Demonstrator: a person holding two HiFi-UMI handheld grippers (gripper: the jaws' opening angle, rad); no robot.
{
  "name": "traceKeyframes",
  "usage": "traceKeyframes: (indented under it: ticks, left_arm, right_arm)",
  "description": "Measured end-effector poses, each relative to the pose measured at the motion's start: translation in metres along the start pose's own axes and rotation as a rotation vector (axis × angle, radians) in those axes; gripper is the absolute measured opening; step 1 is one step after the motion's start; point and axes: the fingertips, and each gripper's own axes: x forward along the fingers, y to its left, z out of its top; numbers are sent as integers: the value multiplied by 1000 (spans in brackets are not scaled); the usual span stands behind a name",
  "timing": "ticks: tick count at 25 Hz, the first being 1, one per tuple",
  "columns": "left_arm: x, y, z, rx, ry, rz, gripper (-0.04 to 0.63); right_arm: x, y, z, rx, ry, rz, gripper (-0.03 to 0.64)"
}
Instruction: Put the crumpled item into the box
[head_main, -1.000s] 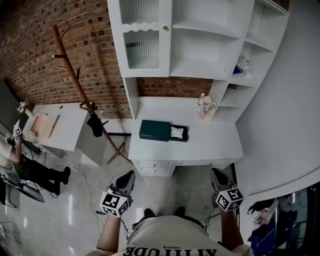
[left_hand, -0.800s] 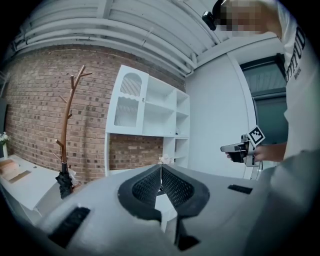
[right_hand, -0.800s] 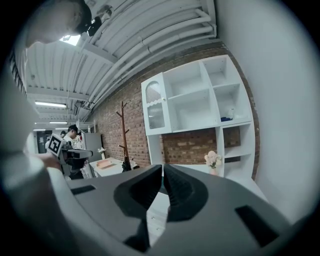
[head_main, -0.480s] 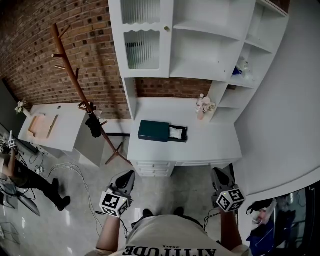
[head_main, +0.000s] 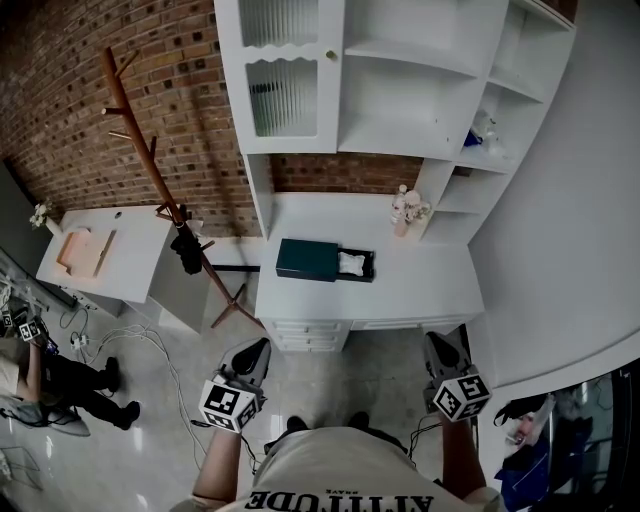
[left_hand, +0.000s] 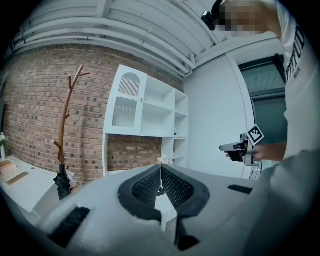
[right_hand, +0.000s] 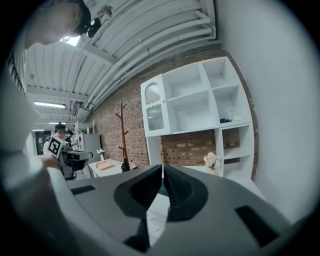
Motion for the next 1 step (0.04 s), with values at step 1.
traceKeyframes:
  ticks: [1]
  left_arm:
    - [0, 0, 0, 0, 0, -1, 26]
  right_arm:
    - [0, 1, 0, -1, 0, 0, 37]
